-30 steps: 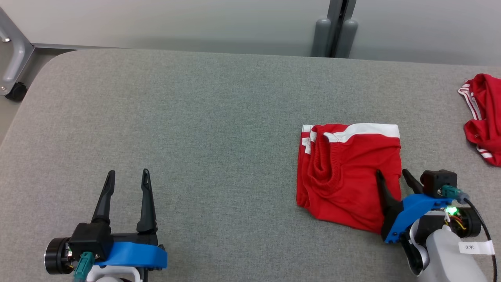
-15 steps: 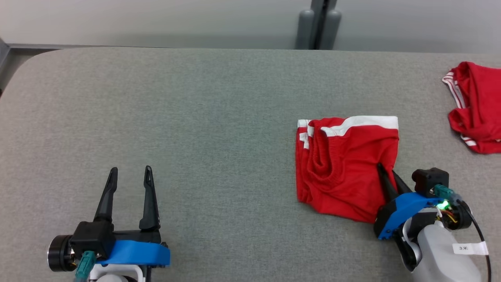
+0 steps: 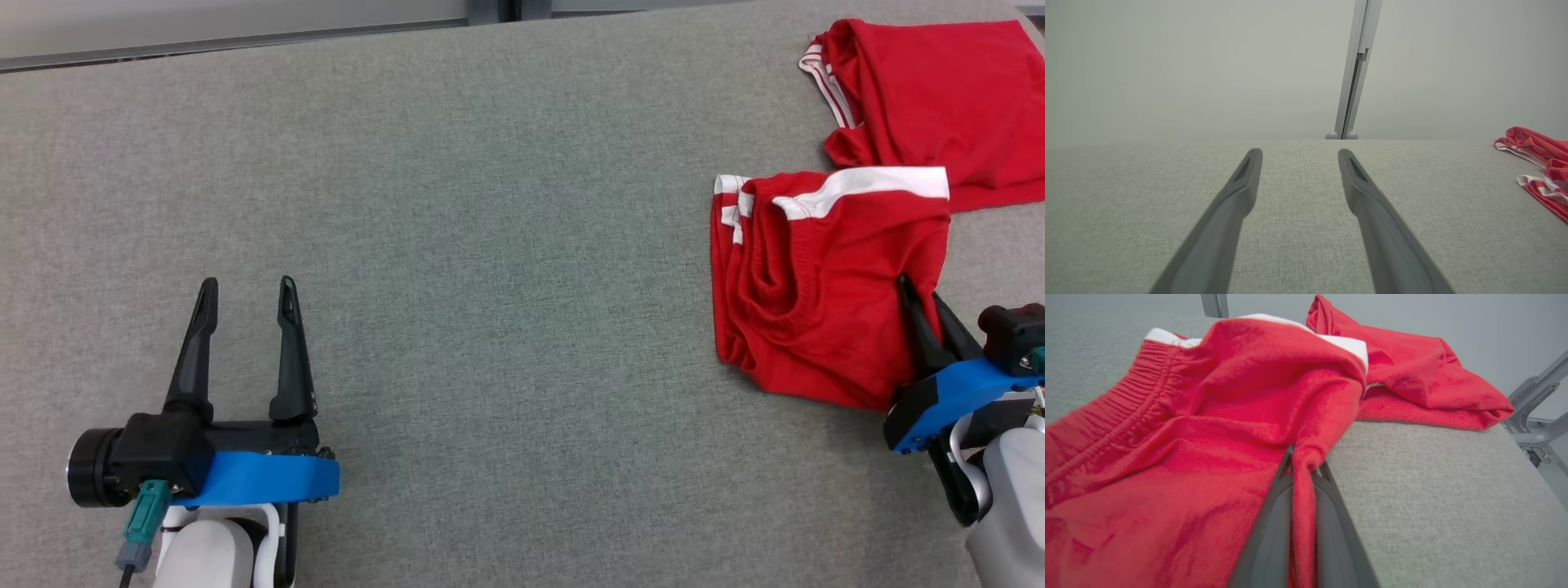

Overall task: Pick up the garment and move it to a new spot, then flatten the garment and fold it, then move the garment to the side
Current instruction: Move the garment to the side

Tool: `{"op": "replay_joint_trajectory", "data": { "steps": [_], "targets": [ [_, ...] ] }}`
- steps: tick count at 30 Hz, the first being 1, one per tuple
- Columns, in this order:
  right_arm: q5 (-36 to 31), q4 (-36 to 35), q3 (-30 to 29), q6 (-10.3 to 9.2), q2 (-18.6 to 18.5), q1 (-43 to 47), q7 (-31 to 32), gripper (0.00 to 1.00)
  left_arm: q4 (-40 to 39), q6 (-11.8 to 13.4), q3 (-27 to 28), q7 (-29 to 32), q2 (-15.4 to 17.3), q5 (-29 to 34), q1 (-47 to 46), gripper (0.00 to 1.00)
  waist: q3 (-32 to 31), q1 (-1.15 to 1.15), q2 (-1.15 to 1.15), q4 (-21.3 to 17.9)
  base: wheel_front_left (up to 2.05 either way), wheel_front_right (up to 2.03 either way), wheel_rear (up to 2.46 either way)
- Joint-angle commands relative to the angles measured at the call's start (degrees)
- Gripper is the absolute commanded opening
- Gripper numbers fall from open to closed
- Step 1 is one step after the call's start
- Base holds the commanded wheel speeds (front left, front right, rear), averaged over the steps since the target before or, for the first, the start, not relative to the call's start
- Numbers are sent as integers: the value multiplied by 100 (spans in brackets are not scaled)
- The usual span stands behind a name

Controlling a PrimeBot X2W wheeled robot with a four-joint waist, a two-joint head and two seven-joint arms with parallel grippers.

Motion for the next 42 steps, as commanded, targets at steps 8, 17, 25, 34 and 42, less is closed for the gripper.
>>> {"op": "replay_joint_trajectory", "data": {
  "steps": [8, 17, 25, 34, 42],
  "targets": [
    [73, -616, 283, -1, -292, -330, 106, 0, 41, 21, -14, -29, 65, 30, -200, 100, 97, -1, 0, -82, 0, 0, 0],
    [183, -943, 280, -1, -1235, -1208, 680, 0, -56, -23, -143, -33, 87, 61, -400, 100, 412, -1, 0, 186, 0, 0, 0],
    [581, -510, 310, -1, -2369, -1888, 1119, 0, -156, -4, -174, -28, 131, 89, -603, 100, 816, -1, 0, 420, 0, 0, 0],
    [729, 379, 469, -1, -3043, -2549, 1412, 0, -275, 60, -151, -20, 197, 89, -712, 100, 1104, -1, 0, 469, 0, 0, 0],
    [705, 1106, 387, -2, -2950, -2998, 1272, 16, -334, 85, -187, 21, 240, 103, -843, 100, 1265, -1, 0, 519, 0, 0, 0]
  ]
}}
